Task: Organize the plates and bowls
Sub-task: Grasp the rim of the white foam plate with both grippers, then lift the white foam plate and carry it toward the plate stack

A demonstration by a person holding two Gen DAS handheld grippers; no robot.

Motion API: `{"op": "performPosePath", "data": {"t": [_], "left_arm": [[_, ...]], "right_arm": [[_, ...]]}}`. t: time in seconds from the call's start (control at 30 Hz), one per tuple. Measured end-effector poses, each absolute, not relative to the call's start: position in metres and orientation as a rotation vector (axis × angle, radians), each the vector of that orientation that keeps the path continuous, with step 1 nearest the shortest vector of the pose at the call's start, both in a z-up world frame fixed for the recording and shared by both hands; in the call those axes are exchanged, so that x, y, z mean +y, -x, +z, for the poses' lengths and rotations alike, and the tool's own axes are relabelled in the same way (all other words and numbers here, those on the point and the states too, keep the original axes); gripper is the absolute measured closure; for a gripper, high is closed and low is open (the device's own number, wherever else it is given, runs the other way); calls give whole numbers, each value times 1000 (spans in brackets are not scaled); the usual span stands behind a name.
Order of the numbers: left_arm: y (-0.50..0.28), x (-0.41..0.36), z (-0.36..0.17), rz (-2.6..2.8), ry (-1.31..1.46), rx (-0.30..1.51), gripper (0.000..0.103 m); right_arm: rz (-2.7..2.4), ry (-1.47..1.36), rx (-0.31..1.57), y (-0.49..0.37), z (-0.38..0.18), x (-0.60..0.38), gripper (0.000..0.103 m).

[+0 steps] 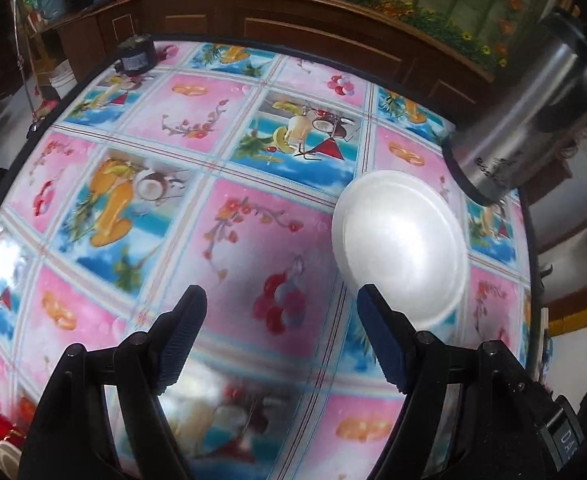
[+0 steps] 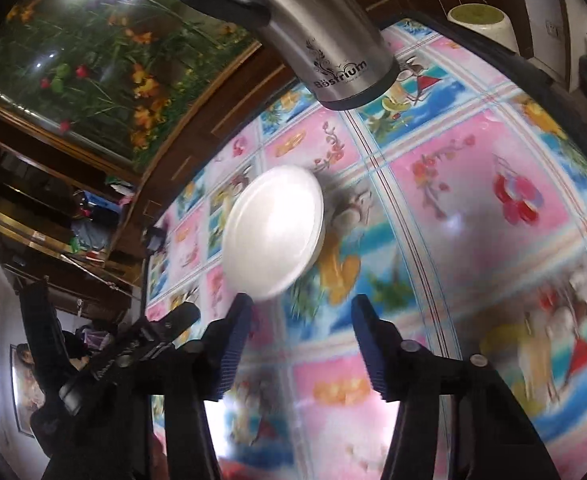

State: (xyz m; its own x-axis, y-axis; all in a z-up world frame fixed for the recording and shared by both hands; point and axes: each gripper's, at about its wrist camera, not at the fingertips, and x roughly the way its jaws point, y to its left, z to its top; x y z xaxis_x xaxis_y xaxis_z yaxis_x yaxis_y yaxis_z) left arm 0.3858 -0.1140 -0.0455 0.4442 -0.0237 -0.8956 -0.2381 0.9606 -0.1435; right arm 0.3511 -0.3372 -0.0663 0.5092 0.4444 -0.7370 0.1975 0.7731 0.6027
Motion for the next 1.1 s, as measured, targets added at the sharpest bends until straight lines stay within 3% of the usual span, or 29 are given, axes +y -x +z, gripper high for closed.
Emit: {"op": "performPosePath", "data": {"t": [0.33, 0.43, 0.47, 0.5, 0.53, 0.57, 1.1], "left_arm": [[-419, -126, -83, 198, 243, 1120, 29], [-421, -127, -91, 185, 248, 1134, 45], [-421, -129, -90, 166, 242, 1125, 53], [-419, -135, -86, 138, 213, 1109, 59], [-418, -140, -84, 121, 191, 1110, 75], [-416, -145, -82, 104, 174, 1120, 84], [-366, -141, -56, -47, 189, 1161, 91]], "right_arm": [[137, -629, 1098, -411, -100, -319, 71], [138, -614, 1103, -418, -107, -312, 73], [139, -612, 1103, -418, -109, -311, 76], [145, -615, 1099, -418, -110, -311, 86], [150, -615, 1100, -417, -110, -310, 94], [152, -615, 1103, -416, -110, -310, 95], [162, -673, 1107, -360, -91, -323, 96]]}}
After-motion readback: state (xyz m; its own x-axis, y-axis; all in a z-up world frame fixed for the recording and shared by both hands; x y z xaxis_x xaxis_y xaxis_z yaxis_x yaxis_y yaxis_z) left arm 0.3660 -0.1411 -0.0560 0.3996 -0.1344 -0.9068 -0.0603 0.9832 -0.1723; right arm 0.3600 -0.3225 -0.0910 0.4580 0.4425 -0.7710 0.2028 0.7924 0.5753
